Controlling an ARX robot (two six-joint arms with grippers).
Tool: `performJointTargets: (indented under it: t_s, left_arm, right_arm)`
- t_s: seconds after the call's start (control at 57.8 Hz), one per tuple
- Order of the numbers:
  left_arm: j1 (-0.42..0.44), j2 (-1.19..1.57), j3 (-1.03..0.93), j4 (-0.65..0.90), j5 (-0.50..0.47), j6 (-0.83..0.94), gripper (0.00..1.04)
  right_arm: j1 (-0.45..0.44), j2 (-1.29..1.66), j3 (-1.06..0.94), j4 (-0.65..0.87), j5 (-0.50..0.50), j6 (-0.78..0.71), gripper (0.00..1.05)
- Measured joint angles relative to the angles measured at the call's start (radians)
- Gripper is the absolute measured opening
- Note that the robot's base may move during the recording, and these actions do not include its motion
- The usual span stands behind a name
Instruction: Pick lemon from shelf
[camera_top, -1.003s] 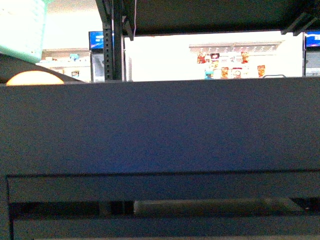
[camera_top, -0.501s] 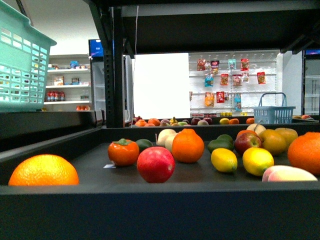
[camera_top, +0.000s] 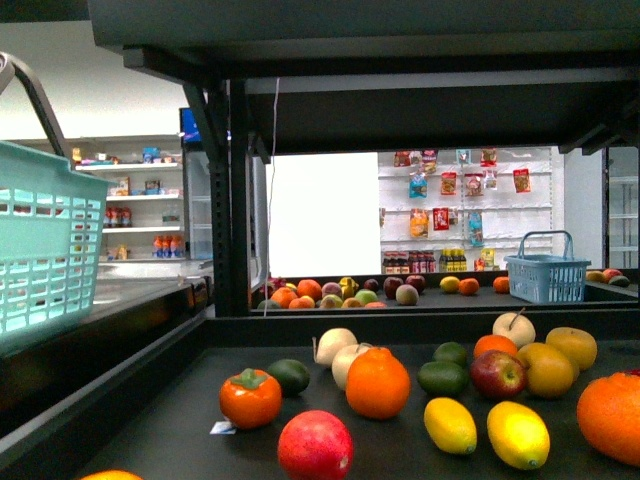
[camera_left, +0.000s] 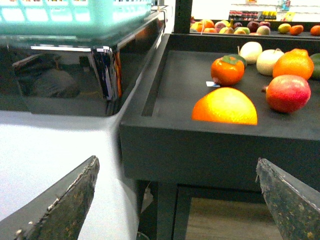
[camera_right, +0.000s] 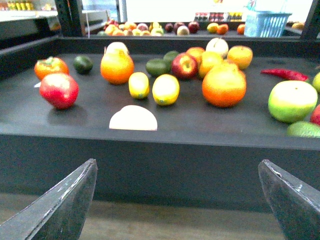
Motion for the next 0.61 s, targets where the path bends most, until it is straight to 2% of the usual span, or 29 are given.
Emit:
performJointTargets:
  t_s: [0.605]
  left_arm:
    - [0.0, 0.0, 0.0, 0.0, 0.0, 0.0, 0.97]
  right_arm:
    - [0.0, 0.0, 0.0, 0.0, 0.0, 0.0, 0.97]
